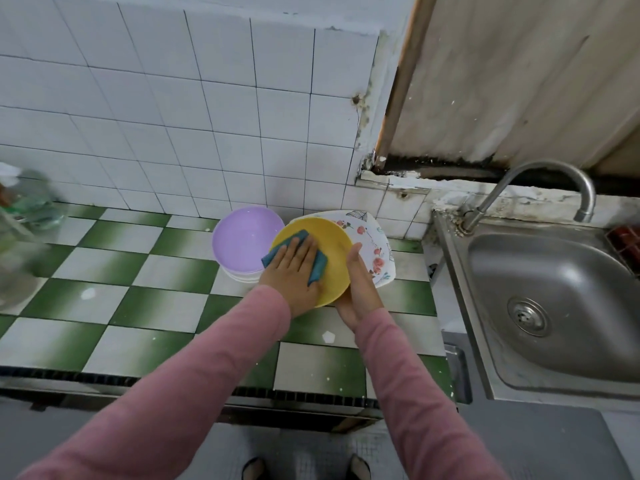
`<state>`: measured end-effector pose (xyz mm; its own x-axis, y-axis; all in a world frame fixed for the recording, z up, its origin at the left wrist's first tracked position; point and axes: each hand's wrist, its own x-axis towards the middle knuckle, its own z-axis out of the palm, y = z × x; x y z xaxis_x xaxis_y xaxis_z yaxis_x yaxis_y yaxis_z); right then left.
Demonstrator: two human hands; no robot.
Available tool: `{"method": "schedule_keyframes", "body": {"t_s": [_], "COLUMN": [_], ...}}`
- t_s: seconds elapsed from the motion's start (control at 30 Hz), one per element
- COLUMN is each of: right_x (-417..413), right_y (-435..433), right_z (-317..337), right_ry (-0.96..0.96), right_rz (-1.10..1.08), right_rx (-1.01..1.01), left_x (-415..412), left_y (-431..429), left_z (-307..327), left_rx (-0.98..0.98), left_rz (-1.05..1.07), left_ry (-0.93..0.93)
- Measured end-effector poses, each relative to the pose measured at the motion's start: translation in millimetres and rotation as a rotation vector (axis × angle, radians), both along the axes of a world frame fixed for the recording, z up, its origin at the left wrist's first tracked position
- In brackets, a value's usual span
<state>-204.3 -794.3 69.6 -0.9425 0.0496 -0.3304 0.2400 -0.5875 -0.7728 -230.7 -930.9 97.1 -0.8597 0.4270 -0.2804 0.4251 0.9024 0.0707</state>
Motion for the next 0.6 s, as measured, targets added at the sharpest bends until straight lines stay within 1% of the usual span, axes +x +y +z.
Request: {"method": "schedule_keyframes", "body": {"t_s": [0.07, 0.17, 0.2, 0.27, 0.3, 0.33, 0.37, 0.4, 0.47, 0.5, 0.53, 0.6], "right_x": [-1, -9, -13, -20, -22, -23, -22, -21, -17, -16, -15, -12], "right_y": [-2, 1, 3, 11, 16, 21, 27, 32, 35, 35, 33, 28], "right_z": [1, 11, 13, 19, 20, 22, 21, 20, 18, 16, 15, 15], "right_ry": [-0.012, -0.002, -0.017, -0.049, -0.057, -0.059, -0.040, -0.012, 0.027, 0.018, 0.012, 0.000], "right_rz": [0.017, 0.009, -0.007, -0.051, -0.077, -0.090, -0.101, -0.103, -0.091, -0.087, -0.080, -0.068], "right_rx": [-0.007, 0.018, 0.031, 0.055, 0.062, 0.066, 0.068, 0.062, 0.058, 0.067, 0.065, 0.057], "left_x": [0, 6, 8, 6, 3, 0, -1, -2, -4, -5, -6, -8], "left_y": [10, 34, 39, 39, 36, 31, 28, 24, 21, 21, 21, 20], "left_z": [-1, 13, 19, 33, 40, 47, 54, 58, 58, 52, 43, 27], "left_rx": [0.194, 0.616, 0.708, 0.792, 0.758, 0.653, 0.499, 0.333, 0.021, -0.080, -0.136, -0.197], "left_rz": [0.023, 0.099, 0.088, 0.039, 0.034, 0.037, 0.033, 0.021, -0.026, -0.054, -0.072, -0.083], "left_ry": [-0.032, -0.242, -0.298, -0.429, -0.504, -0.544, -0.519, -0.433, -0.163, -0.052, 0.008, 0.042]}}
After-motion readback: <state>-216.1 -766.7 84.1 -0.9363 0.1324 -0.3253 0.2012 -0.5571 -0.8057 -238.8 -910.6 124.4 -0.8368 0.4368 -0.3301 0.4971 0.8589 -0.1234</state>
